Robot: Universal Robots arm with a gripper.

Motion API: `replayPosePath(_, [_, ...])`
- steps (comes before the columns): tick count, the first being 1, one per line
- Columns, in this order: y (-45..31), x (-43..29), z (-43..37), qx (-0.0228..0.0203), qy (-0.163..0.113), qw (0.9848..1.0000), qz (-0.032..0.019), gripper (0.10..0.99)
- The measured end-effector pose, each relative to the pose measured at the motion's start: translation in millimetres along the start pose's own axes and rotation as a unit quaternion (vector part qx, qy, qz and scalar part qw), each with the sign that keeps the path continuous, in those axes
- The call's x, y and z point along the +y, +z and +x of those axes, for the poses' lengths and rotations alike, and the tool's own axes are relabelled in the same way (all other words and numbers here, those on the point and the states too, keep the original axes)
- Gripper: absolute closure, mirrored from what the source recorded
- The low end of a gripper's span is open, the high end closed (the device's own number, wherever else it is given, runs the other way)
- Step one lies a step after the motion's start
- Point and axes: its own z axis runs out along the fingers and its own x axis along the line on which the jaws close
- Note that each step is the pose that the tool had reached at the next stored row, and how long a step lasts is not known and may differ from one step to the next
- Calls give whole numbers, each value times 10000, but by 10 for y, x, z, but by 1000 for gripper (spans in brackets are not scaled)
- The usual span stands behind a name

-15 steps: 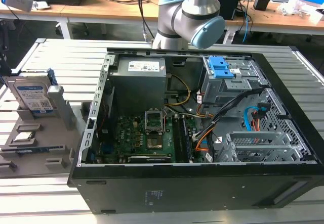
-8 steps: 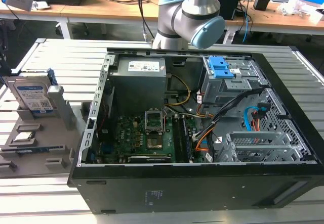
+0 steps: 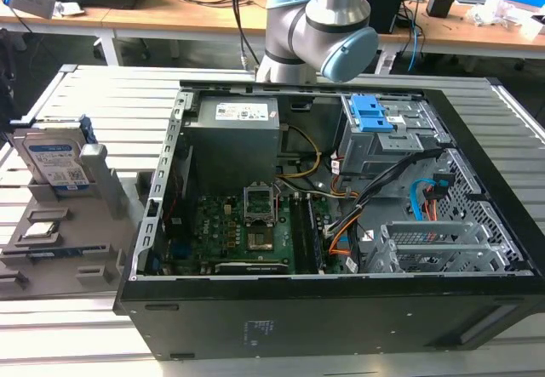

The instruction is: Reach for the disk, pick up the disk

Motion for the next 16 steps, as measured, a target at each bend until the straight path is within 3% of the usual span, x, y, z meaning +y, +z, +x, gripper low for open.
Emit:
replayPosePath(3, [1,0,0,0,0,10000,0,612])
replayPosePath(5, [0,0,-1,0,0,10000,0,612])
replayPosePath(6, [1,0,-5,-1,1,10000,1,545])
replayPosePath(10, [1,-6,-104,0,0,10000,0,545])
replayPosePath(14, [3,-17,-265,2,0,10000,0,545])
replayPosePath(16, [74,-18,-279,14,0,10000,-1,545])
